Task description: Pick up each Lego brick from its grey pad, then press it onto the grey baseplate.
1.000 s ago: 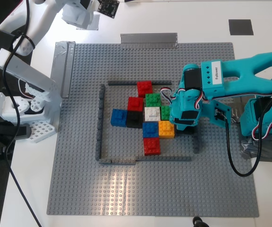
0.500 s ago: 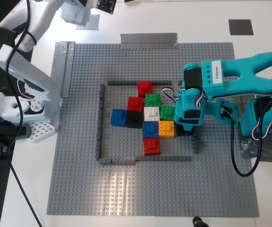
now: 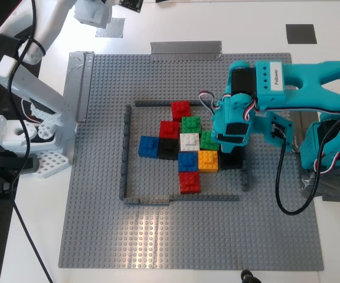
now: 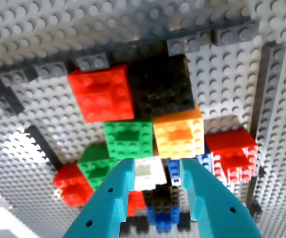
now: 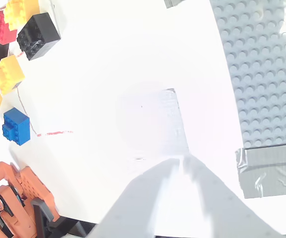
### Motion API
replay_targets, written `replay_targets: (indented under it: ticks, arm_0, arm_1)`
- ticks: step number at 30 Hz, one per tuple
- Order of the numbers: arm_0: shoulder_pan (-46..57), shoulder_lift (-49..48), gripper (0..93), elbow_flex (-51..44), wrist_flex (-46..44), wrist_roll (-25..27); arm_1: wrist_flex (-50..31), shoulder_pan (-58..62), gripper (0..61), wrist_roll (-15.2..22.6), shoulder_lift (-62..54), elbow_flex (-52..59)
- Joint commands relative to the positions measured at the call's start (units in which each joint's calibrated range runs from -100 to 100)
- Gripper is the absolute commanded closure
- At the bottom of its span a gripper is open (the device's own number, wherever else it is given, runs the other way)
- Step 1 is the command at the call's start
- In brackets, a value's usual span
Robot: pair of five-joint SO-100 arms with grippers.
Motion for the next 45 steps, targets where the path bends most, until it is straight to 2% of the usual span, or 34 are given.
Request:
replay_targets:
  ticks: [1, 4, 18, 25, 30, 32, 37, 45]
  arm_0:
    - [3.72, -2.50, 87.3, -10.61, 2.63, -0.08]
    - [8.15, -4.04, 92.7, -14.41, 2.55, -0.67]
    - [26.21, -9.36, 92.7, -27.41, 2.14, -17.03]
    - [37.67, -9.88, 92.7, -29.58, 1.81, -17.71]
    - [44.42, -9.28, 92.7, -27.14, -9.01, -18.50]
    - [46.09, -9.45, 92.7, -24.70, -15.03, -22.06]
    - [50.22, -9.96, 92.7, -19.64, -25.44, -34.76]
    - [58.13, -9.88, 92.7, -16.39, -25.69, -50.83]
  arm_1:
    - [1.19, -0.55, 61.2, -0.44, -1.63, -4.02]
    - [1.35, -0.55, 61.2, -0.63, -2.40, -3.03]
    - [-0.11, 1.27, 61.2, -1.71, -8.41, 5.73]
    - [1.19, 1.34, 61.2, -1.46, -7.04, 4.29]
    - [2.90, 1.63, 61.2, -0.29, -3.00, -0.59]
    - [3.71, 1.63, 61.2, 0.24, -1.54, -2.58]
    - [4.12, 1.20, 61.2, 0.39, -0.69, -3.66]
    - [4.44, 0.83, 61.2, 0.24, -1.46, -3.30]
